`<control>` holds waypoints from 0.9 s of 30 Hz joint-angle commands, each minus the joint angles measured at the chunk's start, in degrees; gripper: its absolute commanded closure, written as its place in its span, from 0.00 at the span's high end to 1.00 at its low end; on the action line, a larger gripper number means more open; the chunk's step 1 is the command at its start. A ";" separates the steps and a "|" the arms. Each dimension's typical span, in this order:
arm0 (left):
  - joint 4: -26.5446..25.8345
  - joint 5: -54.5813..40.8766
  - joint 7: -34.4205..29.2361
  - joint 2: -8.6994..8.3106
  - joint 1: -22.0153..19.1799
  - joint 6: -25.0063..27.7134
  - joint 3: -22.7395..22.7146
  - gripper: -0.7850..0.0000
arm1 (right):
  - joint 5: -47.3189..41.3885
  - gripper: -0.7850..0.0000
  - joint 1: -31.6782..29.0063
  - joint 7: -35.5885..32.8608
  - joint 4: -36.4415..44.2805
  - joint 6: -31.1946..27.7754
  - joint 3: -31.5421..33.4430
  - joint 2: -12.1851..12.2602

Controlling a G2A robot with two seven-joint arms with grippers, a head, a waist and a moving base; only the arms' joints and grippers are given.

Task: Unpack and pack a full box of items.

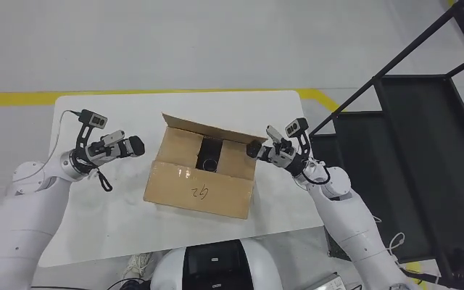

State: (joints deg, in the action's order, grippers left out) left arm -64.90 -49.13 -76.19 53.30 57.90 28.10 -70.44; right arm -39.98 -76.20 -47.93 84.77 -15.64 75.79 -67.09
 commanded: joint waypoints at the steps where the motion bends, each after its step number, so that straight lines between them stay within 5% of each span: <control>1: -0.33 0.01 -0.06 0.10 0.30 -0.06 -0.08 1.00 | -0.11 1.00 2.58 2.33 -2.22 -0.38 -0.93 -0.40; 15: -1.31 0.88 -0.60 0.84 1.05 -0.60 -0.06 1.00 | 16.19 1.00 14.26 23.91 -16.01 -0.22 -8.15 -2.90; 27: -0.94 1.39 -0.89 1.46 1.12 -0.90 0.42 1.00 | 26.04 1.00 15.33 29.79 -17.93 5.49 -9.54 -3.32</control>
State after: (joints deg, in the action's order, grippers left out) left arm -65.95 -47.49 -76.99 54.69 59.07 27.31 -70.06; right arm -14.91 -60.71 -18.31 66.74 -10.65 66.10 -70.48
